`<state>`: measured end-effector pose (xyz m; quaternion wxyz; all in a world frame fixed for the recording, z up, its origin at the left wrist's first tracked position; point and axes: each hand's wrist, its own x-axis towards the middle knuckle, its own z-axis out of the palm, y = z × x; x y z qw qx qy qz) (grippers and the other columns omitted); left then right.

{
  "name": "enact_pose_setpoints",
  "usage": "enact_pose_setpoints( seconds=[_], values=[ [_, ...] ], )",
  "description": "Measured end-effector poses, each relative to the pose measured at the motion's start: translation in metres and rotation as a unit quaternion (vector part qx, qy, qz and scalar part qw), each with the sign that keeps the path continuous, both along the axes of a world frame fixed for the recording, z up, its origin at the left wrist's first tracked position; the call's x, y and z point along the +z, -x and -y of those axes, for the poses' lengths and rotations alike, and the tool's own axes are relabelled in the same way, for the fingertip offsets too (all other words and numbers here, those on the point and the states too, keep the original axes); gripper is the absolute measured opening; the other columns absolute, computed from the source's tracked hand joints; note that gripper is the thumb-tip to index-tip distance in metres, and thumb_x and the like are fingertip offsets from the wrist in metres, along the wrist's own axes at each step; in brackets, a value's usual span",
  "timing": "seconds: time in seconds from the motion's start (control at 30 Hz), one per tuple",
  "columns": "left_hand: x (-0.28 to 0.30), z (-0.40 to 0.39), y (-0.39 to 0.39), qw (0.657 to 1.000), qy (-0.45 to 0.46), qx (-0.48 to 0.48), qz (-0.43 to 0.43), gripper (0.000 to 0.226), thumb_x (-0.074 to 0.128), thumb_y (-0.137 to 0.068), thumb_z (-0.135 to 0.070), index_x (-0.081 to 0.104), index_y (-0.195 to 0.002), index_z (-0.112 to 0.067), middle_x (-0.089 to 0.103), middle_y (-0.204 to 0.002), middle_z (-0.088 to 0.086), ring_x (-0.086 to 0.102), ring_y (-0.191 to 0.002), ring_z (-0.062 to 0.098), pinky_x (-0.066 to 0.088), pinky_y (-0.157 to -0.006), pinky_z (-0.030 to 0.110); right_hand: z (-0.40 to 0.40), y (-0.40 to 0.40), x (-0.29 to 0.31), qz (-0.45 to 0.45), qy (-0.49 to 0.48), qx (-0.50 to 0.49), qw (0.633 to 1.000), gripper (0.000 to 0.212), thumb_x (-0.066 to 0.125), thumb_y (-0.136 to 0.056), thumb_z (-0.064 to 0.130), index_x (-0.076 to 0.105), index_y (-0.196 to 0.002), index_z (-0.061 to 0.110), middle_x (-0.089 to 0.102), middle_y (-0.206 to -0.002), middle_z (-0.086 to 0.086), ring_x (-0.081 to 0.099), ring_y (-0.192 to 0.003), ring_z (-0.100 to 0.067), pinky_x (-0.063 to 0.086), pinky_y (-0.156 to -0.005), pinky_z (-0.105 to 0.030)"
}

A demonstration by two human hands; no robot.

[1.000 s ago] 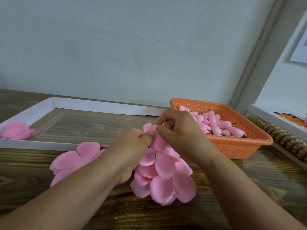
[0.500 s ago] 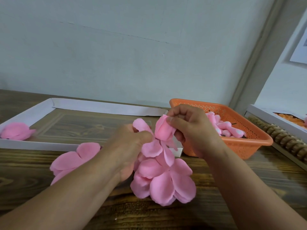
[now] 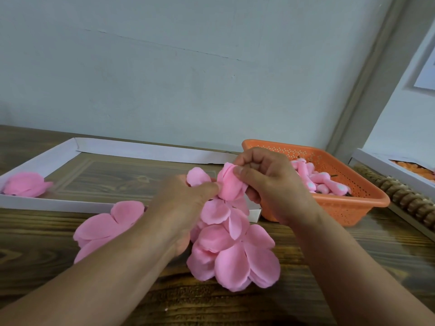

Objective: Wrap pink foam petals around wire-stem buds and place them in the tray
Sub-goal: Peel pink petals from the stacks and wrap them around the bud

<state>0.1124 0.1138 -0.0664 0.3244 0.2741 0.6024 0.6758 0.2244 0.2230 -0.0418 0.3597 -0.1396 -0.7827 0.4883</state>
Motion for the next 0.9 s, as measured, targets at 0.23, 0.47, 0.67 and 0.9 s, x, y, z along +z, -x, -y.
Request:
enact_pose_setpoints(
  seconds=[0.23,0.47,0.67,0.9],
  values=[
    [0.0009,-0.0012,0.0014,1.000,0.020,0.021,-0.011,0.016,0.063,-0.083,-0.017,0.066,-0.081,-0.002,0.060,-0.077,0.017,0.055,-0.074,0.027,0.040,-0.069,0.037,0.0026,0.0000,0.0019,0.007,-0.026,-0.002,1.000,0.022,0.054,-0.088,-0.006,0.057,-0.075,0.011,0.048,-0.046,0.007,0.039,-0.035,-0.005,0.031,-0.038,-0.014],
    [0.0050,0.0000,-0.0045,1.000,0.014,0.009,0.022,0.005,0.058,-0.075,-0.013,0.062,-0.074,-0.009,0.046,-0.068,0.010,0.043,-0.063,0.020,0.033,-0.061,0.035,0.0040,0.0002,0.0034,0.033,-0.067,-0.033,0.997,0.026,0.055,-0.087,-0.005,0.057,-0.071,0.015,0.045,-0.045,0.010,0.036,-0.038,-0.005,0.031,-0.039,-0.017],
    [-0.0019,0.0013,-0.0037,1.000,-0.012,-0.013,-0.003,0.014,0.068,-0.085,-0.018,0.068,-0.076,-0.008,0.068,-0.071,0.010,0.063,-0.064,0.023,0.050,-0.064,0.036,0.0055,0.0011,0.0029,0.059,-0.087,-0.041,0.994,0.027,0.057,-0.086,-0.003,0.057,-0.071,0.018,0.045,-0.045,0.012,0.035,-0.040,-0.004,0.031,-0.042,-0.020],
    [-0.0031,0.0014,-0.0046,0.999,0.007,-0.005,-0.033,0.013,0.077,-0.078,-0.019,0.071,-0.084,-0.010,0.074,-0.081,0.010,0.070,-0.080,0.031,0.055,-0.078,0.051,0.0077,0.0027,0.0033,0.091,-0.096,-0.060,0.989,0.024,0.057,-0.087,0.000,0.057,-0.070,0.018,0.046,-0.049,0.003,0.037,-0.042,-0.008,0.031,-0.047,-0.024]
  ],
)
